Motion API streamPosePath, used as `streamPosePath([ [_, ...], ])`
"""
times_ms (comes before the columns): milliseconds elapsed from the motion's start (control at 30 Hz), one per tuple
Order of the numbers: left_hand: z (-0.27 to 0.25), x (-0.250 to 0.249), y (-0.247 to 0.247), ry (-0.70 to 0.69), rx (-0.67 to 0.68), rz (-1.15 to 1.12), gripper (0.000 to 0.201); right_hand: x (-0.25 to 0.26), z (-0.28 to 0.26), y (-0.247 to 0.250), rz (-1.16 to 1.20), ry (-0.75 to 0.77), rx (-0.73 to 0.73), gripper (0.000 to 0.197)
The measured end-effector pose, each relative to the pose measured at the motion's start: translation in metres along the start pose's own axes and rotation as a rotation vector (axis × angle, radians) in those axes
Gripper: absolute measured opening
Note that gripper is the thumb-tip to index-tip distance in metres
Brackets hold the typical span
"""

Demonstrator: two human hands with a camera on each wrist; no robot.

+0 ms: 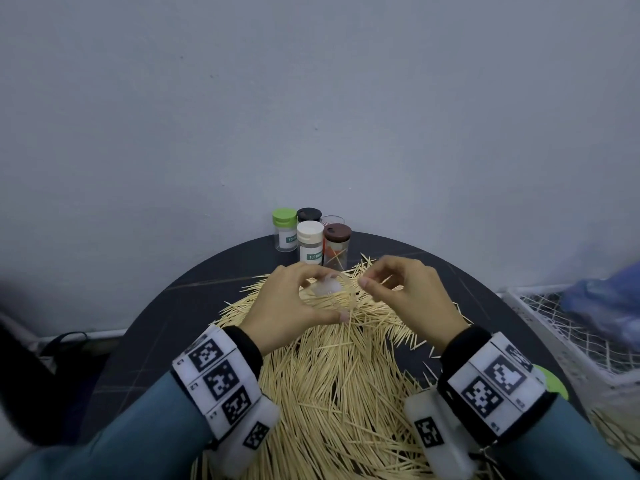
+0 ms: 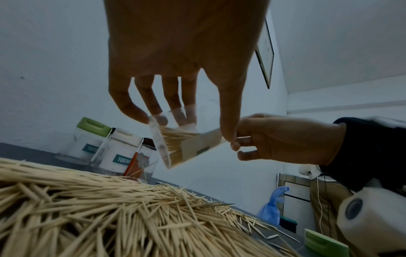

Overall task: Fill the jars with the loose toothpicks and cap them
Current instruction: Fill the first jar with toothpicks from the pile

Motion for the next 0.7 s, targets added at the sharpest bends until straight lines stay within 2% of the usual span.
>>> streamPosePath([
  [67, -0.001, 0.0, 0.001, 0.009, -0.01, -0.006, 0.057, -0.006, 0.001, 0.002, -0.06, -0.1, 0.055, 0.015],
  [133, -0.002, -0.002, 0.001, 0.012, -0.009, 0.002, 0.058, -0.012, 0.0, -0.003, -0.229, -0.204, 0.281, 0.021],
  [233, -0.004, -0.005, 0.001, 0.013, -0.011, 0.0, 0.058, -0.015, -0.013, -0.015, -0.598, -0.268, 0.647, 0.049],
  [333, -0.006, -0.008, -0.002, 0.008, -0.001, -0.015, 0.057, -0.013, -0.027, -0.023, -0.742, -0.283, 0.813, 0.07],
  [433, -0.009, -0.01, -0.004, 0.006, 0.011, -0.009, 0.061, -0.012, -0.034, -0.031, -0.761, -0.291, 0.874, 0.08],
  [700, -0.013, -0.017, -0.005, 0.001, 0.027, -0.039, 0.056, 0.001, -0.039, -0.04, -0.703, -0.274, 0.811, 0.053],
])
Point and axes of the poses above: each hand's wrist, its own z-axis towards the middle knuckle, its own y-axis out of the back of the hand, x = y × z, the point moved 4 cm from there along z, towards the middle knuckle, and after that the axes turned 15 degrees about -z, right-handed, at the moved point
